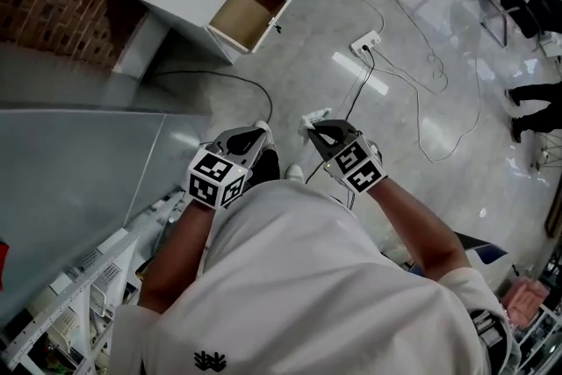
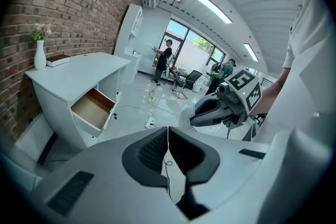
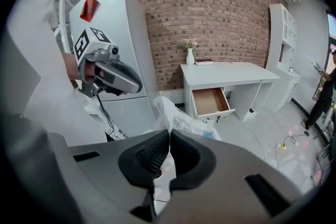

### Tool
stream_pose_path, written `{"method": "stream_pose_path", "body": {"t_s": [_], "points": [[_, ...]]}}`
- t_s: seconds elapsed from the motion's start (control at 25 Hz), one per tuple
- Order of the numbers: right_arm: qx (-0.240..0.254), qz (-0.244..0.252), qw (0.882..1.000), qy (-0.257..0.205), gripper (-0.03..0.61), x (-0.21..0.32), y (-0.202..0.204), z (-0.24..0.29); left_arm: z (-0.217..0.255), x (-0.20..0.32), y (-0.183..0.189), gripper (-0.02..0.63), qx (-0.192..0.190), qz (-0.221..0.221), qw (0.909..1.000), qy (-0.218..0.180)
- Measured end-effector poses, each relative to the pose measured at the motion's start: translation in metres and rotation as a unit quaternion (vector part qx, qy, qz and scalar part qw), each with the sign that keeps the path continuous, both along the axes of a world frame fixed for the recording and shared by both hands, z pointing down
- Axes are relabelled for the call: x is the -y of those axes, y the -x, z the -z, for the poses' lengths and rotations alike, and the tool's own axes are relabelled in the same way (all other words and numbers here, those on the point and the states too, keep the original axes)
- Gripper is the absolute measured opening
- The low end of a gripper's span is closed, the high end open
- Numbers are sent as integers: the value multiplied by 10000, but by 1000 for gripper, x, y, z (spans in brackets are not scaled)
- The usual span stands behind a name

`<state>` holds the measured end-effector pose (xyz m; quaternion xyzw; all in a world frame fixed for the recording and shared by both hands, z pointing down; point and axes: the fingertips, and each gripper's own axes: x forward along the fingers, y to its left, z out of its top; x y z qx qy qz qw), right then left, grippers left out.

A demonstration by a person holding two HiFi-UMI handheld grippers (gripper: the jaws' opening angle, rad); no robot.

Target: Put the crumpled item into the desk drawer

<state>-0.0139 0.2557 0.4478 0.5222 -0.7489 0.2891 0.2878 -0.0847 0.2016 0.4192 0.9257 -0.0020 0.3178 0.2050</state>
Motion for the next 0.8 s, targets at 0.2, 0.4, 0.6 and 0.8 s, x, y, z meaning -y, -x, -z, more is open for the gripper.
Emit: {"method": "stream_pose_path", "body": {"t_s": [0.2,0.4,0.6,0.8], "points": [[-153,26,9999,70,32,79,-19,-10,-4,70,-13,25,-49,-110,9999,14],[-339,140,9993,55,32,151,-23,-18,-15,128,-8,25,-64,-175,9998,6],[-553,355,9978,100,32,199,-28,-29,-19,163,-6,25,-143,-24,9999,90],[-728,627,9953,117,32,239,-47,-44,-23,184,-13,25,-176,257,9994,153]]}}
